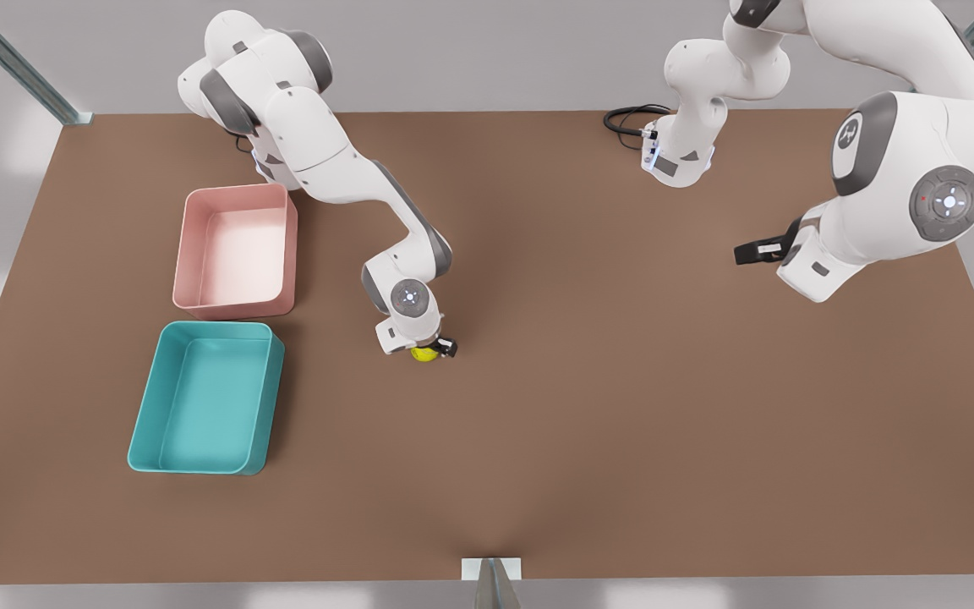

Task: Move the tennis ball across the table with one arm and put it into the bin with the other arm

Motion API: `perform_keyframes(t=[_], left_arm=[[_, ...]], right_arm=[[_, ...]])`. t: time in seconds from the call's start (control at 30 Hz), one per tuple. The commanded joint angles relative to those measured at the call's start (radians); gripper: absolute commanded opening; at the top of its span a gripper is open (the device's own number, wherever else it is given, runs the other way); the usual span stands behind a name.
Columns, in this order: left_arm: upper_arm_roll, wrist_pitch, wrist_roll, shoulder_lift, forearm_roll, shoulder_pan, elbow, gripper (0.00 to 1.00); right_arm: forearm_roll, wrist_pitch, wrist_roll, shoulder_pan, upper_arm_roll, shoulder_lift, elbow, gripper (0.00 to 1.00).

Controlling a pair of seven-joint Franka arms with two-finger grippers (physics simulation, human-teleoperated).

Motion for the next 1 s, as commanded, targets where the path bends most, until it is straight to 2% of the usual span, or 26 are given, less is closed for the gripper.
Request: perform_keyframes(t=[0.0, 0.13, 0.2, 0.23, 0.47, 0.53, 0.57, 0.63, 0.7, 0.83, 0.97], left_arm=[[0.001, 0.0, -0.011, -0.001, 0.002, 0.003, 0.001, 1.0], [0.001, 0.002, -0.01, -0.001, 0.0, 0.003, 0.001, 1.0], [0.001, 0.0, -0.01, 0.0, 0.0, 0.008, 0.001, 1.0], [0.001, -0.001, -0.01, 0.0, -0.002, 0.008, 0.0, 1.0], [0.001, 0.002, -0.01, 0.008, -0.003, 0.009, 0.0, 1.0], [0.001, 0.0, -0.01, 0.008, -0.003, 0.011, 0.0, 1.0], [0.001, -0.001, -0.01, 0.008, -0.003, 0.014, 0.0, 1.0], [0.001, -0.001, -0.01, 0.008, -0.003, 0.014, 0.0, 1.0], [0.001, -0.012, -0.011, 0.005, -0.006, 0.014, 0.0, 1.0], [-0.001, -0.012, -0.011, 0.005, -0.006, 0.012, 0.001, 1.0], [0.001, -0.015, -0.011, 0.005, -0.006, 0.014, 0.001, 1.0]], right_arm=[[0.001, 0.002, 0.019, 0.0, 0.0, -0.002, 0.002, 1.0], [0.002, 0.002, 0.019, 0.0, 0.0, -0.008, 0.002, 0.91], [0.002, 0.002, 0.019, 0.0, 0.0, -0.008, 0.002, 0.75], [0.001, 0.002, 0.019, 0.0, 0.0, -0.008, 0.002, 0.71], [0.002, -0.009, 0.002, -0.011, 0.0, -0.037, 0.014, 0.68], [0.001, -0.018, -0.186, -0.029, -0.009, -0.079, 0.013, 0.68], [-0.013, -0.049, -0.41, -0.066, -0.023, -0.109, 0.014, 0.68], [-0.189, -0.126, -0.711, -0.138, -0.031, -0.154, 0.013, 0.68], [-0.301, -0.23, -0.84, -0.179, -0.031, -0.207, 0.013, 0.68], [-0.294, -0.265, -1.46, -0.503, -0.026, -0.255, 0.014, 0.68], [-0.282, -0.259, -1.759, -0.724, -0.026, -0.226, 0.031, 0.68]])
